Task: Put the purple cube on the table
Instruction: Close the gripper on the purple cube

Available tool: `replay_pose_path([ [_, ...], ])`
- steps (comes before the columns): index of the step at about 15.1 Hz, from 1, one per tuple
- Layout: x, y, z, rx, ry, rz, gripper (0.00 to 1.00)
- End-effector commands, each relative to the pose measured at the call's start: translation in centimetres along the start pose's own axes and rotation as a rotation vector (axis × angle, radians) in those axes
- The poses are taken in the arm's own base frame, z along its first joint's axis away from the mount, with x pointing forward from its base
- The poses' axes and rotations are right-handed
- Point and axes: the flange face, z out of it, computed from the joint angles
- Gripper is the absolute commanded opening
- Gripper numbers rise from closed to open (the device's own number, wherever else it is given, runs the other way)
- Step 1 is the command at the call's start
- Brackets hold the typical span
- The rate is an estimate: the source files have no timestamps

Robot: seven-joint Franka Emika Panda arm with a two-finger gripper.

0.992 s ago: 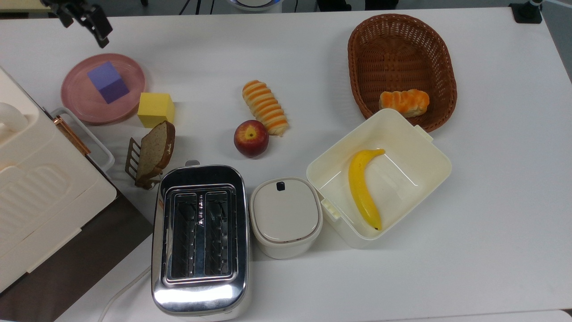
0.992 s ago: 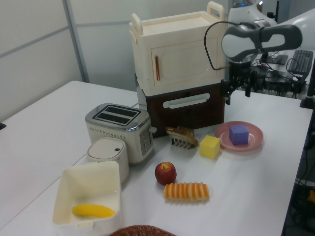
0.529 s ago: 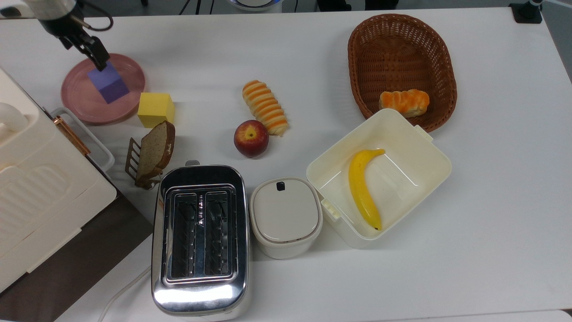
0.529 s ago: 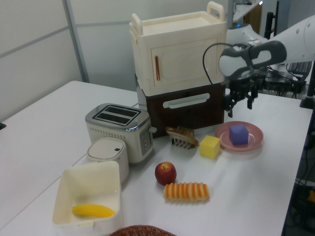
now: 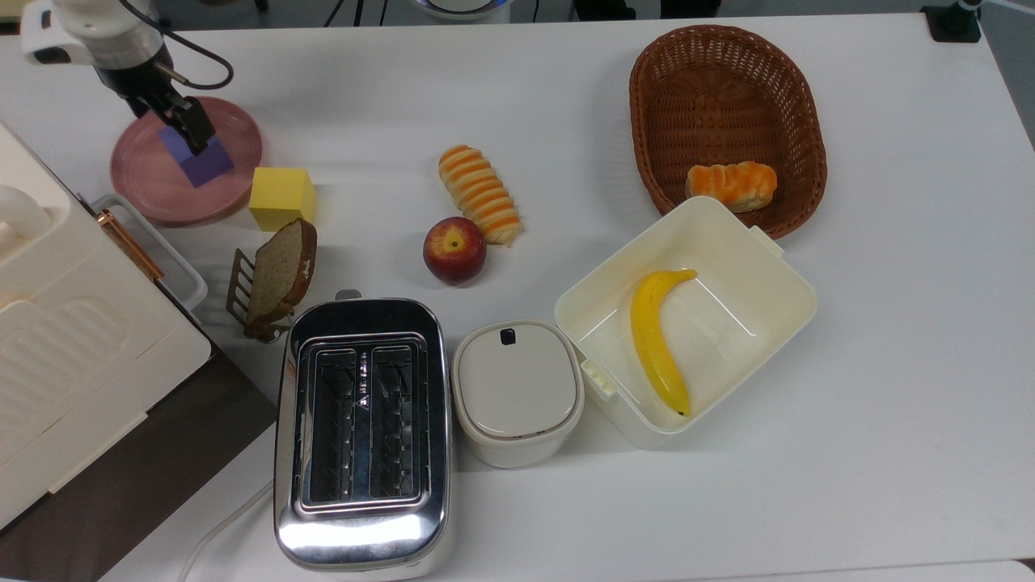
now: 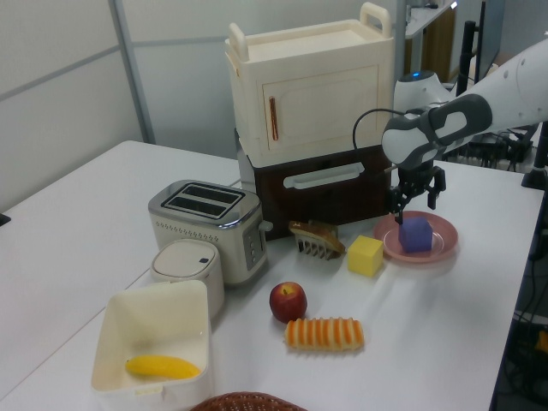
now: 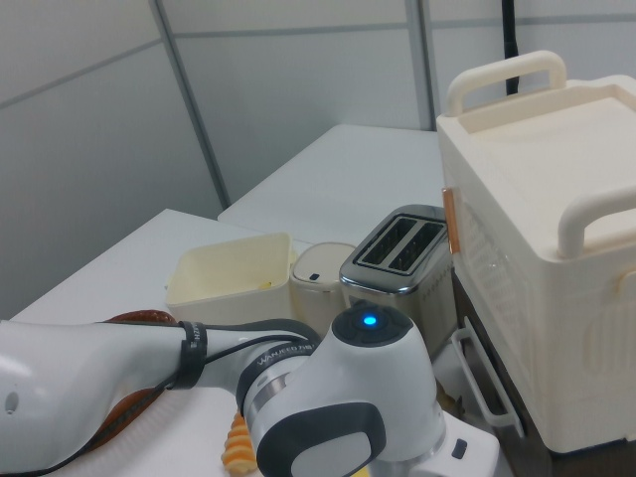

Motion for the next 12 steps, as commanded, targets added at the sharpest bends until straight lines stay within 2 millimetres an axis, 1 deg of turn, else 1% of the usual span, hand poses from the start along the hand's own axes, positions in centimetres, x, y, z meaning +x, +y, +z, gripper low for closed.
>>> replay_pose_path([
  [1,-0.3,-1.1,1.0,0.014,0.002,-0.01,1.0],
  [4,-0.6,-1.5,2.4,0.011,0.022,-0.016,1.0],
  [6,-0.6,-1.4,2.4,0.01,0.023,-0.017,1.0],
  [8,-0.6,-1.4,3.1,0.005,0.012,-0.019,1.0],
  [10,-0.6,-1.4,3.1,0.005,0.012,-0.019,1.0],
  [11,-0.6,-1.4,3.1,0.006,0.012,-0.016,0.79],
  [12,-0.6,-1.4,3.1,0.006,0.012,-0.014,0.53],
])
